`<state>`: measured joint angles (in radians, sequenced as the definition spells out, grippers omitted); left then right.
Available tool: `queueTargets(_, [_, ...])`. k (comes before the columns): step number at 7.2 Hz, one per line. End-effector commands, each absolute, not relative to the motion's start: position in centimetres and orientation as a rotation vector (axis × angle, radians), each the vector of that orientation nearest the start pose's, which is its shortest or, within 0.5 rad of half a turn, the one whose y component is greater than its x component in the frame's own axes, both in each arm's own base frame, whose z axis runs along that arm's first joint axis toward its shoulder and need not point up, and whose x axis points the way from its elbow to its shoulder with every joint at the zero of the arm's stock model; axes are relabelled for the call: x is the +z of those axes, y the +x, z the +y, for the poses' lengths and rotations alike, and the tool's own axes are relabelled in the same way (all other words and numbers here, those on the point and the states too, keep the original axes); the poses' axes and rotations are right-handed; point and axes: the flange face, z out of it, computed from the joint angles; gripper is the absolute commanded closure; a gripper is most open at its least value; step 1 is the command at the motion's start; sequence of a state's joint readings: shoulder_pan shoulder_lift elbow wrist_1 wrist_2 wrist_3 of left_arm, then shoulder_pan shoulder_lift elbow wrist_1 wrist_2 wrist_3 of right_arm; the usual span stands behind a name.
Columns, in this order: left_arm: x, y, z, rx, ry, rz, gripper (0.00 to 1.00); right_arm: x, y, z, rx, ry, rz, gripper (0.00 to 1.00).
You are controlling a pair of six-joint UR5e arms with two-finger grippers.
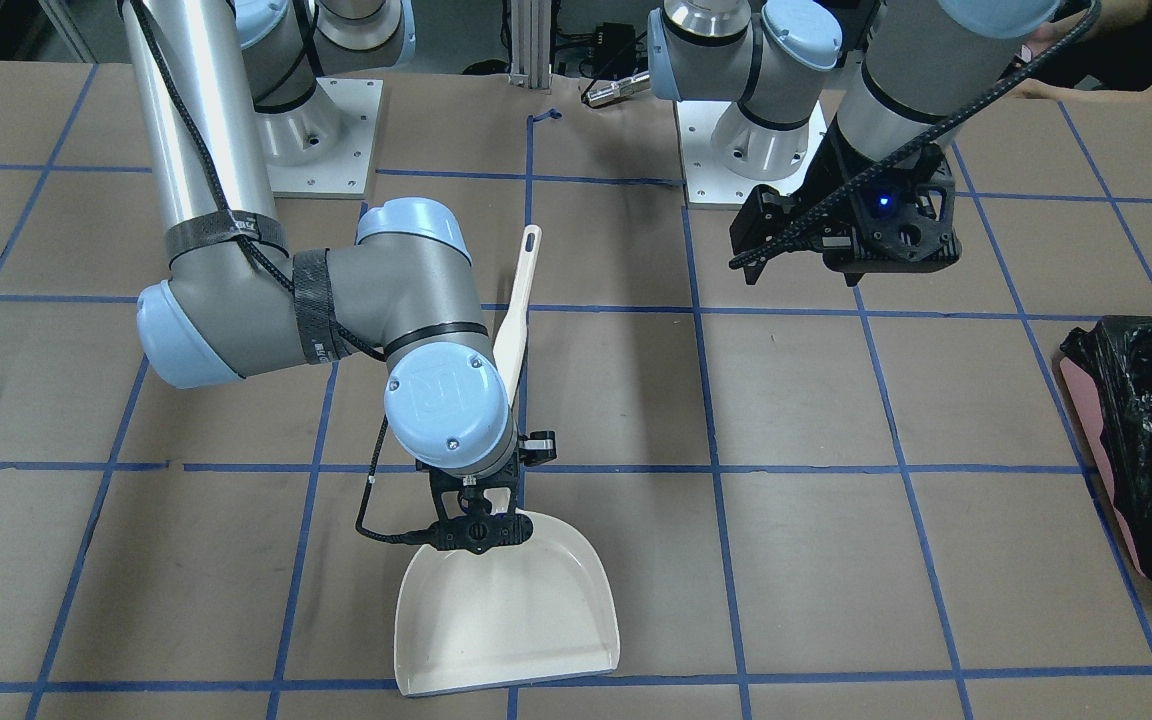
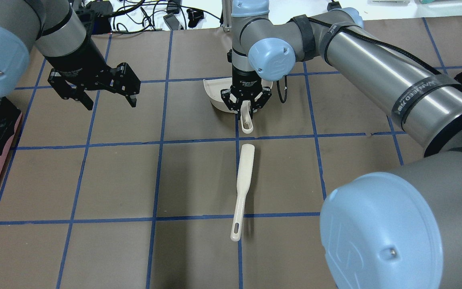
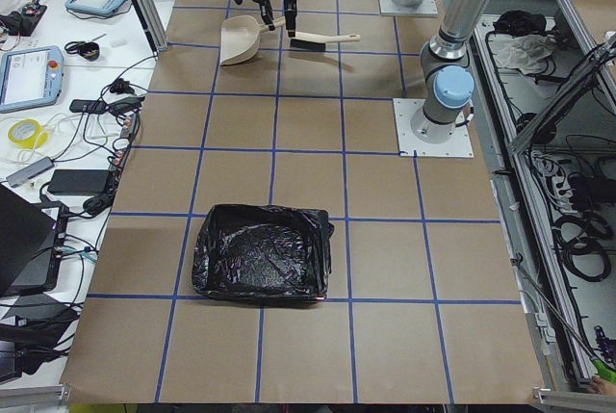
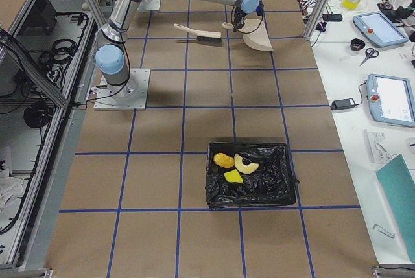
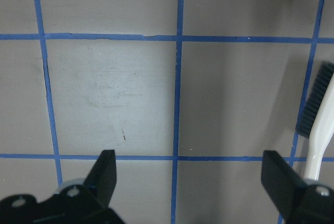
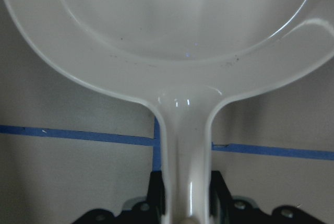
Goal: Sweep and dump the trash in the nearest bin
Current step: 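Lower the dustpan onto the table beyond the brush with the right gripper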
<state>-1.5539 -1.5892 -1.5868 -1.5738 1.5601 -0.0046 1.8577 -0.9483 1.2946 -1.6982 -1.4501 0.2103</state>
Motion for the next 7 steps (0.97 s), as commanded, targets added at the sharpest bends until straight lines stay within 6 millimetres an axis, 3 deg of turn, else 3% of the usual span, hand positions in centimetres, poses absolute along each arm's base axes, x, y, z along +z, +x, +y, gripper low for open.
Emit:
queueTargets(1, [47.02,-12.6,-49.78,0.06,-0.034,3.152,0.0,25.22,33.71,-62.33,0.386,-0.067,3.041,1.0])
queueTargets(5, [47.15,-12.72,-49.64,0.07,-0.032,3.156,0.0,25.15,33.97,-62.14,0.389,-0.067,3.044,1.0])
queueTargets(6, [47.18,-12.74,-49.48,0.075,-0.032,3.158,0.0,24.98,34.06,-62.06,0.394,-0.067,3.044,0.89])
queueTargets(7, [47.41,-12.79,-49.19,0.077,-0.03,3.155,0.0,24.67,34.14,-61.9,0.404,-0.068,3.043,0.42])
